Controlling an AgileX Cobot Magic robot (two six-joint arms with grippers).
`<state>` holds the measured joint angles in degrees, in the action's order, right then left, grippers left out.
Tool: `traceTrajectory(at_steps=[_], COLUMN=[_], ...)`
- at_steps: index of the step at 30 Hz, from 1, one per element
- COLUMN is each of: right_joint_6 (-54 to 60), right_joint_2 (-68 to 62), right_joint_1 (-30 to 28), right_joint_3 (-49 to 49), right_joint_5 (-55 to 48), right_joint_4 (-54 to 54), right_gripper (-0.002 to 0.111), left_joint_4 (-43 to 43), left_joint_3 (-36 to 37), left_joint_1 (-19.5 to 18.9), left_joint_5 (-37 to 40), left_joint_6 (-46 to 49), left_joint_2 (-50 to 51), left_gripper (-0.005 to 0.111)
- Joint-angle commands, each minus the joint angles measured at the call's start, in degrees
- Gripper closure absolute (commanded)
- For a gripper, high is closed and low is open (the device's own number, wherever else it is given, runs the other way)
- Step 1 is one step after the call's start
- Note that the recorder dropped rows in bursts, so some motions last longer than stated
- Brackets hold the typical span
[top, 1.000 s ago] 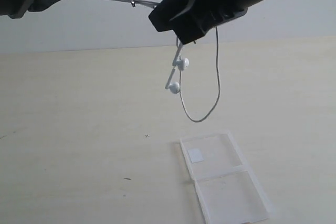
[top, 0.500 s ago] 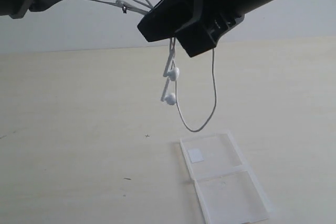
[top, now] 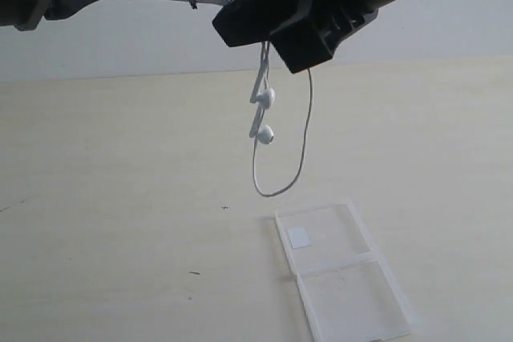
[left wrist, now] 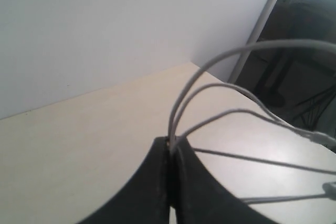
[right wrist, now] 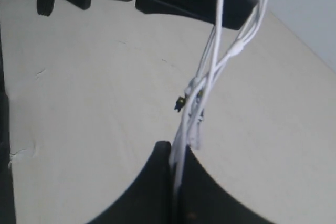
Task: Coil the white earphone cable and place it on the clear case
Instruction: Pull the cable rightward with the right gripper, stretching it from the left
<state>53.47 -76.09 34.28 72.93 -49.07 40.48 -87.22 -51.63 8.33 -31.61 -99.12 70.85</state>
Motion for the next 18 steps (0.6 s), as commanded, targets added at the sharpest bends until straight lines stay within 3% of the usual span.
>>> traceTrajectory(at_steps=[1, 7, 13, 15, 18], right_joint_6=[-2.65, -6.16, -13.74, -16.03, -17.68], right_joint_2=[3.82, 5.36, 5.1, 4.55, 2.55], right_joint_1=[-0.25, -0.25, -0.25, -0.25, -0.25], right_joint_3=[0.13, 0.13, 0.13, 0.13, 0.13], right_joint_5=[0.88, 1.21, 1.21, 1.21, 0.96], right_joint_4=[-3.69, -4.47, -13.09, -16.21, -18.59], right_gripper=[0.108, 0.108, 0.108, 0.108, 0.108], left_joint_4=[-0.48, 0.03, 0.28, 2.98, 3.1], left_joint_3=[1.05, 1.05, 1.05, 1.05, 1.05], left_joint_1=[-0.36, -0.36, -0.36, -0.36, -0.36], left_joint_5=[5.58, -0.68, -8.88, -12.58, -16.84], left_joint_6=[-0.21, -0.07, 2.52, 5.03, 5.68], left_joint_2=[-0.1, -0.1, -0.1, -0.1, -0.1], left_gripper=[0.107, 0.107, 0.106, 0.103, 0.084])
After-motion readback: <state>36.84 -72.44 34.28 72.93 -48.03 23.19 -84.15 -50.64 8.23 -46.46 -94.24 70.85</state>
